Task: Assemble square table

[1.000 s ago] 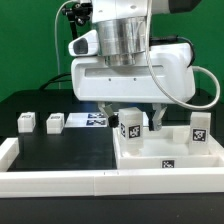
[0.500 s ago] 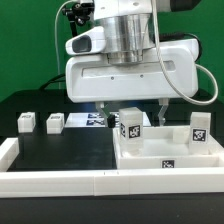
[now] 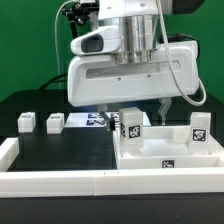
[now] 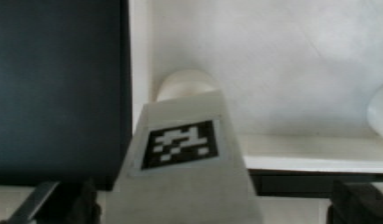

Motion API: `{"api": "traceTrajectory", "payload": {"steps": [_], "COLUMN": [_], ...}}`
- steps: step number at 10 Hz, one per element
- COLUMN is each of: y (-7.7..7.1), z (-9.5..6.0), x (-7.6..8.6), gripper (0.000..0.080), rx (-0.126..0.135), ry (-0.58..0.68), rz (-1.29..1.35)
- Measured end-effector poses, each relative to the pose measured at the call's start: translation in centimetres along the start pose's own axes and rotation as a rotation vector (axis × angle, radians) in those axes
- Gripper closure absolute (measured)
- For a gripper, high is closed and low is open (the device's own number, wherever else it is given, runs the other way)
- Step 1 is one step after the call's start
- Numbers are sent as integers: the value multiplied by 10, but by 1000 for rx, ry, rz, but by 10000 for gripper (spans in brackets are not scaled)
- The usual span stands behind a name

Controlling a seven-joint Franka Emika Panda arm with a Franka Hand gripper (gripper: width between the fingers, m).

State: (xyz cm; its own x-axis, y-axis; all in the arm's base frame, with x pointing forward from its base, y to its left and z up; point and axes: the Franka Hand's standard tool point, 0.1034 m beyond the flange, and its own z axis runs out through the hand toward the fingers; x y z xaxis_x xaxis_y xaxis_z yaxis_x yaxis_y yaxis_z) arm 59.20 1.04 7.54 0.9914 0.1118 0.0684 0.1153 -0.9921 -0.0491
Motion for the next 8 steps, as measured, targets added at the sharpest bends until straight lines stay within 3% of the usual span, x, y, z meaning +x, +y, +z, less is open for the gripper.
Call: {"api": "traceTrajectory", "payload": {"steps": [1, 2, 3, 4, 5, 8], "y": [1, 1, 1, 1, 2, 2], "z": [1, 1, 1, 1, 1, 1], "x": [-1, -1, -1, -1, -1, -1], "gripper": [150, 252, 252, 436, 510, 510], "rx": [2, 2, 2, 2, 2, 2], "ry": [0, 0, -1, -1, -1, -1], "rz": [9, 9, 9, 9, 10, 39]}}
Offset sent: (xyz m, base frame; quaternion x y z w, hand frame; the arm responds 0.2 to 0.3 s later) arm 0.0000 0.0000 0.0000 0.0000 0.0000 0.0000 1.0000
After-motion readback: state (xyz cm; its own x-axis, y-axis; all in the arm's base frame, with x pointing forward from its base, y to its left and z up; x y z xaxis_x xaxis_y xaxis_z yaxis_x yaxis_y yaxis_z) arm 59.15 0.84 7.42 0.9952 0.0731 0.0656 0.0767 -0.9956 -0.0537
